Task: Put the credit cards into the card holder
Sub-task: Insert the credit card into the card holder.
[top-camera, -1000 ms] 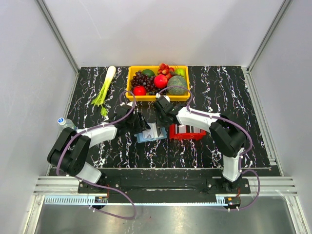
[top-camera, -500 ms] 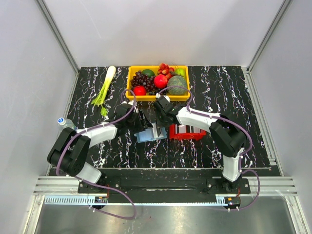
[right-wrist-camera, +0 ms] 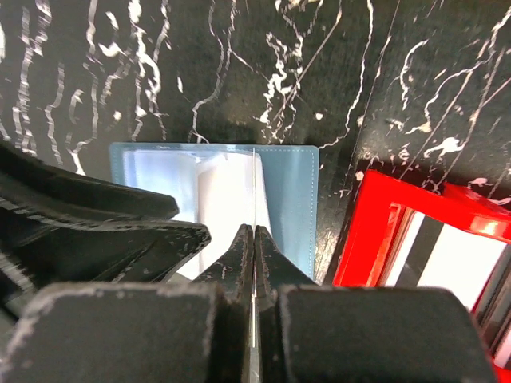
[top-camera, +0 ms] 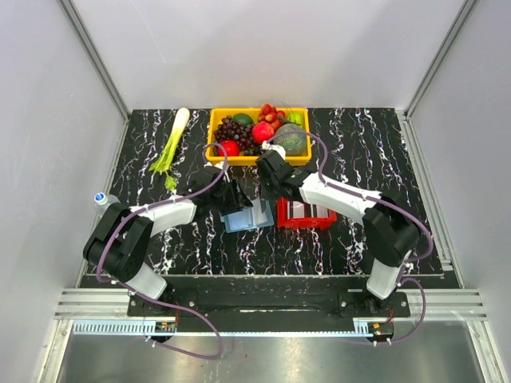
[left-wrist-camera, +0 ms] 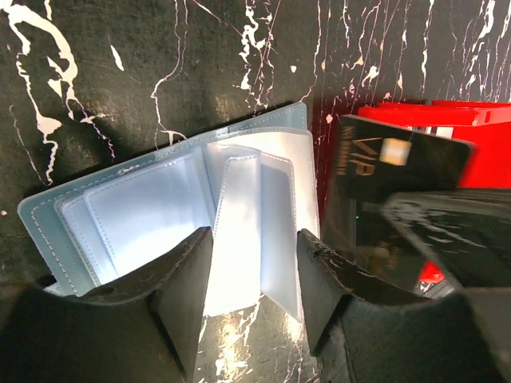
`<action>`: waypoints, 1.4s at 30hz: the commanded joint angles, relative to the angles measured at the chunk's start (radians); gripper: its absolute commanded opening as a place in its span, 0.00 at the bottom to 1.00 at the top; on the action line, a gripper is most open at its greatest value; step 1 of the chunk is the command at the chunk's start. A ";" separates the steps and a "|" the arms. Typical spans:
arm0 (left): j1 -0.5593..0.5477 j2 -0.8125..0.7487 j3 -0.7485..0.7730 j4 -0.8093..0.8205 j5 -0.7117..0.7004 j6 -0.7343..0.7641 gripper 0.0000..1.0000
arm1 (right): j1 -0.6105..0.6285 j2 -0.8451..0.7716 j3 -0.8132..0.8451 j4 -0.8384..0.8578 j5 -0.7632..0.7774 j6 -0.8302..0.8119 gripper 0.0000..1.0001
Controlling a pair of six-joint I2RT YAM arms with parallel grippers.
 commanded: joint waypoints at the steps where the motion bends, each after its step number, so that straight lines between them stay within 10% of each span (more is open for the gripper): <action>1: -0.013 0.006 0.030 -0.004 -0.022 0.029 0.48 | -0.011 -0.100 0.014 0.008 0.057 -0.008 0.00; 23: -0.048 -0.011 0.026 0.079 0.021 0.020 0.57 | -0.011 -0.103 -0.038 0.060 -0.029 0.084 0.00; 42: -0.047 -0.043 0.020 -0.028 -0.064 0.060 0.33 | -0.012 -0.051 -0.051 0.097 -0.092 0.096 0.00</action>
